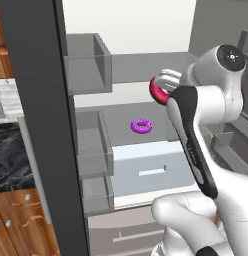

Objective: Take the donuts from the fridge and place them on the empty tray on the dining counter.

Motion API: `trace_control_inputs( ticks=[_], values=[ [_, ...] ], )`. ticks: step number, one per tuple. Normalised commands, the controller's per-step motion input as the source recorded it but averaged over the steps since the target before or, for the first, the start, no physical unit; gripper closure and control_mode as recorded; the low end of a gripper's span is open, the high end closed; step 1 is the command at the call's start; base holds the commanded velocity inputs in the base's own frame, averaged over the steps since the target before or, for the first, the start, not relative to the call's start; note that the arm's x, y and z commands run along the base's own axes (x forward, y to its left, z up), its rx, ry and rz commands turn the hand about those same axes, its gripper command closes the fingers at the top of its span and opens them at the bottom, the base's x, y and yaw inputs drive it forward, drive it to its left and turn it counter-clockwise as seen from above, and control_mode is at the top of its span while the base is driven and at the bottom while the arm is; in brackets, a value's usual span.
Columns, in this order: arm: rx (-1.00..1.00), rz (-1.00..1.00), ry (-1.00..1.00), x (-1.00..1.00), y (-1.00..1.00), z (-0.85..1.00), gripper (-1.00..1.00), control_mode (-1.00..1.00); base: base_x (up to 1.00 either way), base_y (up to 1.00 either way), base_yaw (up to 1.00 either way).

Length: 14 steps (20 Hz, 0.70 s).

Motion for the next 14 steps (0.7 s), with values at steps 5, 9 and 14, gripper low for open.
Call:
trace_control_inputs(
  ticks=[5,9,14],
  values=[
    [-0.03,0.06,-0.07,-1.00,-0.21,-0.11,1.00,-1.00,0.00,0.00,0.00],
    [0.00,0.06,-0.08,-0.75,-0.10,0.02,1.00,1.00,-0.25,-0.02,0.02],
    [0.00,0.00,0.00,0.00,0.00,0.00,1.00,1.00,-1.00,-0.02,0.07]
  ],
)
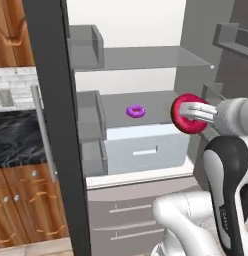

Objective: Take the donuts from the fridge and place them on the empty tray on the dining counter.

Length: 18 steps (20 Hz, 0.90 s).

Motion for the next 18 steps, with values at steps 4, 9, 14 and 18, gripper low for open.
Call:
trace_control_inputs(
  ticks=[4,9,14,18],
  values=[
    [0.00,0.00,0.00,0.00,0.00,0.00,1.00,1.00,-1.00,0.19,0.01],
    [0.00,0.00,0.00,0.00,0.00,0.00,1.00,1.00,-0.42,0.42,0.79],
    [0.00,0.00,0.00,0.00,0.00,0.00,1.00,1.00,0.00,0.00,1.00],
    [0.00,0.00,0.00,0.00,0.00,0.00,1.00,1.00,0.00,0.00,1.00]
  ],
)
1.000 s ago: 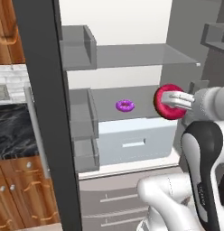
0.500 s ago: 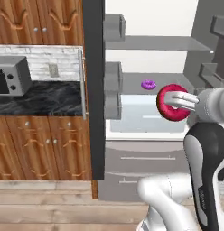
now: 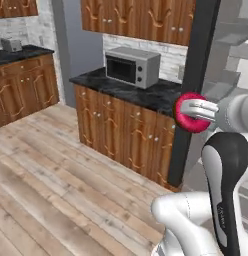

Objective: Take the donuts from the fridge and place them on the empty tray on the dining counter.

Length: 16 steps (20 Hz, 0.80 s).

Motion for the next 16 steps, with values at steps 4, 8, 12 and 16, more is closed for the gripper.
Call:
trace_control_inputs(
  ticks=[4,8,12,16],
  values=[
    [0.00,0.00,0.00,0.00,0.00,0.00,1.00,1.00,0.00,0.00,1.00],
    [0.00,0.00,0.00,0.00,0.00,0.00,1.00,1.00,0.00,0.00,1.00],
    [0.00,0.00,0.00,0.00,0.00,0.00,1.00,1.00,0.00,0.00,1.00],
    [0.00,0.00,0.00,0.00,0.00,0.00,1.00,1.00,0.00,0.00,1.00]
  ],
)
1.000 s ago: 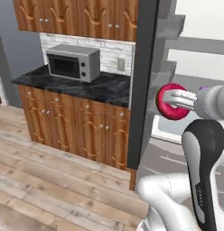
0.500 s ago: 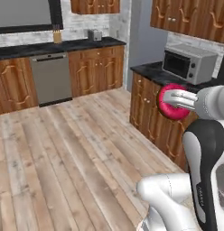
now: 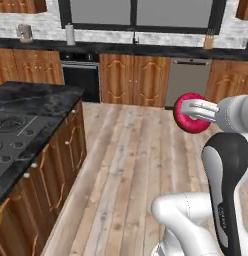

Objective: Take the donuts from the fridge and place them on the empty tray on the dining counter.

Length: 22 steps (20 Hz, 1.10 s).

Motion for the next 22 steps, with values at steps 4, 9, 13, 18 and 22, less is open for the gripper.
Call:
trace_control_inputs(
  ticks=[4,9,13,18,22],
  values=[
    [0.00,0.00,0.00,0.00,0.00,0.00,1.00,1.00,0.16,0.01,0.99],
    [0.00,0.00,0.00,0.00,0.00,0.00,1.00,1.00,0.96,-0.38,0.62],
    [0.00,0.00,0.00,0.00,0.00,0.00,1.00,1.00,1.00,-0.76,0.41],
    [0.00,0.00,0.00,0.00,0.00,0.00,1.00,1.00,1.00,-0.94,0.18],
    [0.00,0.00,0.00,0.00,0.00,0.00,1.00,1.00,1.00,-1.00,-0.08]
  ],
)
